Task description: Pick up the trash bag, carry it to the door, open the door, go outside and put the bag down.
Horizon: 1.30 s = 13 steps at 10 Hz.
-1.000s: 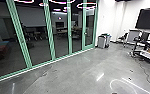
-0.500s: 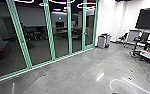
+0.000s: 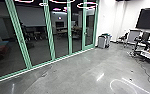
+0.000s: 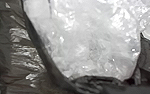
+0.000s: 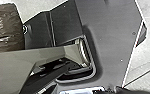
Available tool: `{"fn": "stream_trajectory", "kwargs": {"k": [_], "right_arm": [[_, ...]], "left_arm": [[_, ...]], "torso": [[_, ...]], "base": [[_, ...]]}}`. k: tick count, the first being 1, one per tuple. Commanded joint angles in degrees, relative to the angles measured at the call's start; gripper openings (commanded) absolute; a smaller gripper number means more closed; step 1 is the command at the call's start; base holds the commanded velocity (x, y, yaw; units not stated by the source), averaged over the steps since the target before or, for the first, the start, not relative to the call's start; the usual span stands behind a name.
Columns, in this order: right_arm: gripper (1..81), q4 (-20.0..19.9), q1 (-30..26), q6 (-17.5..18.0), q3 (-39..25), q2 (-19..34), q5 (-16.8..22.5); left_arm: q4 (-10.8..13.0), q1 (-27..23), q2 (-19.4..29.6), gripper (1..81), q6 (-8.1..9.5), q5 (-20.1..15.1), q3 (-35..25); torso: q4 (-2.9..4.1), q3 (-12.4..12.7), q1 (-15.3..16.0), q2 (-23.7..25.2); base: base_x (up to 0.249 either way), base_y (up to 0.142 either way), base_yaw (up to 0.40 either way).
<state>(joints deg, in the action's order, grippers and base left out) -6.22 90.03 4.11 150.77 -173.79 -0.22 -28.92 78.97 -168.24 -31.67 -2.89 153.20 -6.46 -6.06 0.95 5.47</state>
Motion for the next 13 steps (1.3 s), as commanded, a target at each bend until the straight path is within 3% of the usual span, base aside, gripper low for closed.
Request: {"fn": "stream_trajectory", "kwargs": {"k": [1, 13], "right_arm": [[81.1, 0.24, -2.44, -0.15, -0.58, -0.36, 3.38], [81.1, 0.24, -2.52, -0.07, -0.50, -0.53, 3.47]], "left_arm": [[0.26, -3.69, 0.62, 1.0, -0.41, -3.53, 0.08], [0.26, -3.60, 0.53, 1.0, -0.41, -3.53, 0.08]], "torso": [[0.00, 0.00, 0.00, 0.00], [0.00, 0.00, 0.00, 0.02]], "base": [[0.110, 0.000, 0.000], [0.132, 0.000, 0.000]]}}
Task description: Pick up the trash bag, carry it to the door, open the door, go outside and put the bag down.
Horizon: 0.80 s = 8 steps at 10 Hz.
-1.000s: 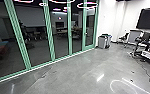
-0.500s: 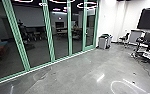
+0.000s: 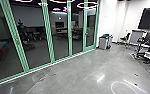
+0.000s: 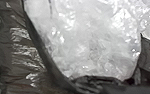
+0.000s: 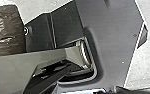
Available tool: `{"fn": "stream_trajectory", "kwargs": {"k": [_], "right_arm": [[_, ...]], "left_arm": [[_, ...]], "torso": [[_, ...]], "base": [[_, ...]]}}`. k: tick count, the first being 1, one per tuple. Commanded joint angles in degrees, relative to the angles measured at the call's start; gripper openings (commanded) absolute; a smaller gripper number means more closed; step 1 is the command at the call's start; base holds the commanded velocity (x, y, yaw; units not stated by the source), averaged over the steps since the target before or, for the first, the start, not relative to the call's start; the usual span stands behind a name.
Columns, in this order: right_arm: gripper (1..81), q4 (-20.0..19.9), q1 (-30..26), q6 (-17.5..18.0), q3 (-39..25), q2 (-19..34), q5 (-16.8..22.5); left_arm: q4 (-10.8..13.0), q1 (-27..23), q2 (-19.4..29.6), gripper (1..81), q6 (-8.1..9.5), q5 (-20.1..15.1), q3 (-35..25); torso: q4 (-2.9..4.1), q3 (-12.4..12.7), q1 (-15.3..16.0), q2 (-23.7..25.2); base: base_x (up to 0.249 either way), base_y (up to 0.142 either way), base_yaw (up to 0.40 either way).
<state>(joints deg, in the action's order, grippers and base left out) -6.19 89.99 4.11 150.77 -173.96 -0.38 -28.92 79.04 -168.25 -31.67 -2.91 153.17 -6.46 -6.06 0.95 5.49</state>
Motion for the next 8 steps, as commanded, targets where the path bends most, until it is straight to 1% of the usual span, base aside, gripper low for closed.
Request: {"fn": "stream_trajectory", "kwargs": {"k": [1, 8], "right_arm": [[81.1, 0.22, -2.49, -0.07, -0.58, -0.36, 3.63], [81.1, 0.22, -2.49, -0.15, -0.49, -0.36, 3.63]], "left_arm": [[0.26, -3.76, 0.55, 1.0, -0.41, -3.50, 0.11], [0.26, -3.67, 0.37, 1.0, -0.41, -3.50, 0.11]], "torso": [[0.00, 0.00, 0.00, 0.00], [0.00, 0.00, 0.00, 0.00]], "base": [[0.144, 0.000, 0.000], [0.142, 0.000, 0.000]]}}
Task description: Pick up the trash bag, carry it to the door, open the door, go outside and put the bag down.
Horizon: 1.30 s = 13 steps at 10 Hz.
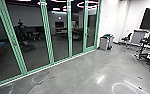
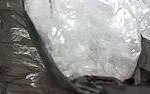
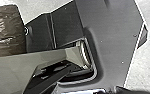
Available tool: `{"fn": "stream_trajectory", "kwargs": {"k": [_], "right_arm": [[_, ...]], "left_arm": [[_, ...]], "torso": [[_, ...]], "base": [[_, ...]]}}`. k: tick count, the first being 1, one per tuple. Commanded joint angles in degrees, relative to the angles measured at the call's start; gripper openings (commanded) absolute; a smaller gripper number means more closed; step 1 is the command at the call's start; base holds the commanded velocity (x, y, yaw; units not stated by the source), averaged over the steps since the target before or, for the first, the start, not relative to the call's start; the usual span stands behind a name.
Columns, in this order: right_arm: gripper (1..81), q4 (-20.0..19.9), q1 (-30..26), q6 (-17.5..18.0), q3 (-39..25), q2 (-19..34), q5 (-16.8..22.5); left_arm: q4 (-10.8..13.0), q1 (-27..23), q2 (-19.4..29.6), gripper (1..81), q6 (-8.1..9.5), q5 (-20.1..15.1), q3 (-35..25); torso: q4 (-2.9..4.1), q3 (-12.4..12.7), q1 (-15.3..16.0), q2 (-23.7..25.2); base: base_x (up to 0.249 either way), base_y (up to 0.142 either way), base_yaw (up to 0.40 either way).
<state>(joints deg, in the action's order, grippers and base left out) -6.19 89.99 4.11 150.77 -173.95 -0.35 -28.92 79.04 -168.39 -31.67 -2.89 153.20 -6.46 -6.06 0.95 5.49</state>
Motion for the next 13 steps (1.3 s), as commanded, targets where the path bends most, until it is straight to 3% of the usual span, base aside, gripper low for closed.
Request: {"fn": "stream_trajectory", "kwargs": {"k": [1, 13], "right_arm": [[81.1, 0.22, -2.48, -0.07, -0.49, -0.37, 3.61], [81.1, 0.22, -2.57, -0.15, -0.49, -0.37, 3.61]], "left_arm": [[0.26, -3.67, 0.51, 1.0, -0.41, -3.53, 0.08], [0.26, -3.67, 0.50, 1.0, -0.41, -3.53, 0.08]], "torso": [[0.00, 0.00, 0.00, 0.00], [0.00, 0.00, 0.00, 0.00]], "base": [[0.137, 0.000, 0.000], [0.134, 0.000, 0.000]]}}
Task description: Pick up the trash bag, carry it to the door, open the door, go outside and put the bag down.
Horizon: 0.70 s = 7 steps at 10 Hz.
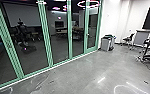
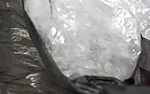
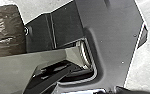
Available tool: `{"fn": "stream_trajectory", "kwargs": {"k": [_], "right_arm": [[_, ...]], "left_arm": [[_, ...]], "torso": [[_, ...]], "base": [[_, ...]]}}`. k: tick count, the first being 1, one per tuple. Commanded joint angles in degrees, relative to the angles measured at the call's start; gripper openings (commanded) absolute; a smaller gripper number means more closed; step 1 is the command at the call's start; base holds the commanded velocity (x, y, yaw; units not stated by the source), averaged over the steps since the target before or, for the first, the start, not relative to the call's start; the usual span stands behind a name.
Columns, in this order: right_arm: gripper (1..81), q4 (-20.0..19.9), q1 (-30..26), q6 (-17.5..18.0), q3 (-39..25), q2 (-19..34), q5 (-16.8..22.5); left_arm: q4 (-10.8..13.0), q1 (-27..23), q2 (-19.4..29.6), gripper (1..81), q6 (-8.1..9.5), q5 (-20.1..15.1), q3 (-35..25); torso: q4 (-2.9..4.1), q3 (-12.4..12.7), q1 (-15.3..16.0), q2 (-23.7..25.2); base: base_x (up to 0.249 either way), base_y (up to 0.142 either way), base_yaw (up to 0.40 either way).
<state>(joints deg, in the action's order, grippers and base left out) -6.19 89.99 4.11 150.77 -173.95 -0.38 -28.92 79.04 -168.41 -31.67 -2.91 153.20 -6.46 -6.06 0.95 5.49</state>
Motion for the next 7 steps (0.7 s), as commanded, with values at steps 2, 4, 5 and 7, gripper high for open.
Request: {"fn": "stream_trajectory", "kwargs": {"k": [2, 4, 5, 7], "right_arm": [[81.1, 0.22, -2.49, -0.07, -0.49, -0.37, 3.72], [81.1, 0.22, -2.49, -0.15, -0.49, -0.37, 3.72], [81.1, 0.22, -2.57, -0.15, -0.49, -0.37, 3.72], [81.1, 0.22, -2.58, -0.15, -0.49, -0.37, 3.72]], "left_arm": [[0.26, -3.67, 0.44, 1.0, -0.33, -3.50, 0.08], [0.26, -3.76, 0.44, 1.0, -0.32, -3.50, 0.08], [0.26, -3.67, 0.44, 1.0, -0.41, -3.41, 0.08], [0.26, -3.67, 0.44, 1.0, -0.41, -3.41, 0.08]], "torso": [[0.00, 0.00, 0.00, 0.00], [0.00, 0.00, 0.00, 0.00], [0.00, 0.00, 0.00, 0.00], [0.00, 0.00, 0.00, 0.00]], "base": [[0.132, 0.000, 0.000], [0.132, 0.000, 0.000], [0.132, 0.000, 0.000], [0.132, -0.066, 0.000]]}}
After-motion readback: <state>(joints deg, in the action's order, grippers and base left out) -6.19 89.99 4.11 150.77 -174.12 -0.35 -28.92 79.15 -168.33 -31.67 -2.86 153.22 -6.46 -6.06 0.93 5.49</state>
